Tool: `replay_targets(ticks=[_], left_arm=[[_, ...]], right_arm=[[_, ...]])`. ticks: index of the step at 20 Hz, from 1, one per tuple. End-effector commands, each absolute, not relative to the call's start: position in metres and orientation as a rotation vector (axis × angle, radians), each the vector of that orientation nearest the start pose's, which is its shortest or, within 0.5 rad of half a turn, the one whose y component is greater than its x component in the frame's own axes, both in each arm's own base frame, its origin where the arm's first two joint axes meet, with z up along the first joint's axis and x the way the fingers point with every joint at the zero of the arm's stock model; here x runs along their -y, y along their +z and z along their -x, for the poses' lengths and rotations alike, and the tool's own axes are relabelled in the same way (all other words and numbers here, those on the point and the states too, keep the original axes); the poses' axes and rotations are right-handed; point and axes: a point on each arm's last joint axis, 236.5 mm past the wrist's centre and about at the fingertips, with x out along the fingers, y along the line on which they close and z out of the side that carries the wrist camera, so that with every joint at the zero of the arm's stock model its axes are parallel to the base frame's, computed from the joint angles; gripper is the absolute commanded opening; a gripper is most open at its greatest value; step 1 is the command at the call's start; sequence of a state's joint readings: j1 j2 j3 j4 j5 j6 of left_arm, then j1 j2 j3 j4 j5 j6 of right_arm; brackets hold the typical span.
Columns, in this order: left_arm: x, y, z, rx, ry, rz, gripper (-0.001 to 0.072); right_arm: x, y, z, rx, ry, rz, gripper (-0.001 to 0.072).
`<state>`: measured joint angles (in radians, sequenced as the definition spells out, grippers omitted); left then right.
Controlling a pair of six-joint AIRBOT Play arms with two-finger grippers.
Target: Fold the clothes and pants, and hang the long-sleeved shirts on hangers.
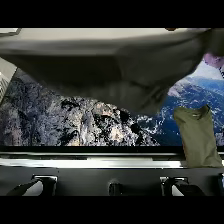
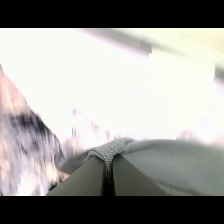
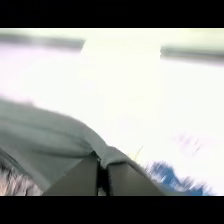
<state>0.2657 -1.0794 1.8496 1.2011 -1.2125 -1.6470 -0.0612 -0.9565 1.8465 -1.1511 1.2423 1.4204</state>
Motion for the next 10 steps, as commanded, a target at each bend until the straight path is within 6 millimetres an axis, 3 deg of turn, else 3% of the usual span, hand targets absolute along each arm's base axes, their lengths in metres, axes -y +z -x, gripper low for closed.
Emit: replay_targets(ticks=[1,3,5,7,10], left_arm=[[-0.034,0.458,-0.31,-0.207,0.093,0.328,0.0015],[-0.042,0.467,-0.272,-0.178,0.162,0.314,0.0015],[-0.049,0.468,-0.248,-0.173,0.217,0.308,0.0015],[-0.051,0.464,-0.251,-0.189,0.224,0.305,0.0014],[-0.053,0.43,-0.293,-0.307,0.196,0.293,0.0015]], right_arm=[[-0.054,0.488,-0.242,-0.123,0.23,-0.055,0.0029],[-0.05,0.497,-0.207,-0.084,0.204,-0.099,0.0029],[-0.05,0.499,-0.188,-0.078,0.198,-0.147,0.0029],[-0.049,0.491,-0.192,-0.118,0.189,-0.218,0.0029],[-0.044,0.457,-0.239,-0.276,0.155,-0.279,0.0029]])
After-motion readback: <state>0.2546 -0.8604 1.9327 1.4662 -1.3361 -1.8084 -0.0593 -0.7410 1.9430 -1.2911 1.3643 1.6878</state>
